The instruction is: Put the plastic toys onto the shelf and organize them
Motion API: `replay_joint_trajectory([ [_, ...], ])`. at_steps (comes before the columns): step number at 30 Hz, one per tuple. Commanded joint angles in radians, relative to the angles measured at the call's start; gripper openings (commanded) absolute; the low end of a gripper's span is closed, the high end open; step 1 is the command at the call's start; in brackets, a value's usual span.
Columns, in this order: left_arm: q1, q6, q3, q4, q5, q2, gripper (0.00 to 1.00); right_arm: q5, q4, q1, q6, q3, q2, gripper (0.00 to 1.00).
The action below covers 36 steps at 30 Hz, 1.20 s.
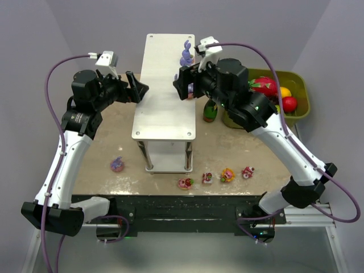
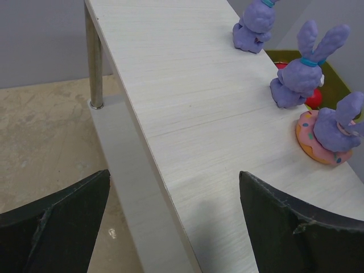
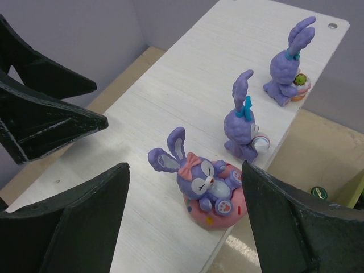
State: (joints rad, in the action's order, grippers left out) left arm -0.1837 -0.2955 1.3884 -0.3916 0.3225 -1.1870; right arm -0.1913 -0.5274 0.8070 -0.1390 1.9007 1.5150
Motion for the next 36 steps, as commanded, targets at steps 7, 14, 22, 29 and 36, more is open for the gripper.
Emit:
replay_joint_trajectory([
  [7, 0.009, -0.08, 0.023, -0.162, -0.271, 0.081, 0.99, -0.265, -0.115, -0.02, -0.106, 0.075, -0.076, 0.83],
  [14, 0.01, -0.276, -0.124, -0.377, -0.551, 0.158, 1.0, -0.252, -0.174, -0.158, -0.224, -0.018, -0.127, 0.83],
  [22, 0.012, -0.491, -0.327, -0.495, -0.603, 0.127, 1.0, -0.163, -0.195, -0.241, -0.234, -0.106, -0.147, 0.83],
  [29, 0.013, -0.542, -0.459, -0.489, -0.505, 0.078, 0.88, -0.134, -0.192, -0.279, -0.232, -0.164, -0.161, 0.83],
  [36, 0.013, -0.568, -0.552, -0.544, -0.433, 0.112, 0.74, -0.126, -0.191, -0.307, -0.221, -0.189, -0.17, 0.83],
])
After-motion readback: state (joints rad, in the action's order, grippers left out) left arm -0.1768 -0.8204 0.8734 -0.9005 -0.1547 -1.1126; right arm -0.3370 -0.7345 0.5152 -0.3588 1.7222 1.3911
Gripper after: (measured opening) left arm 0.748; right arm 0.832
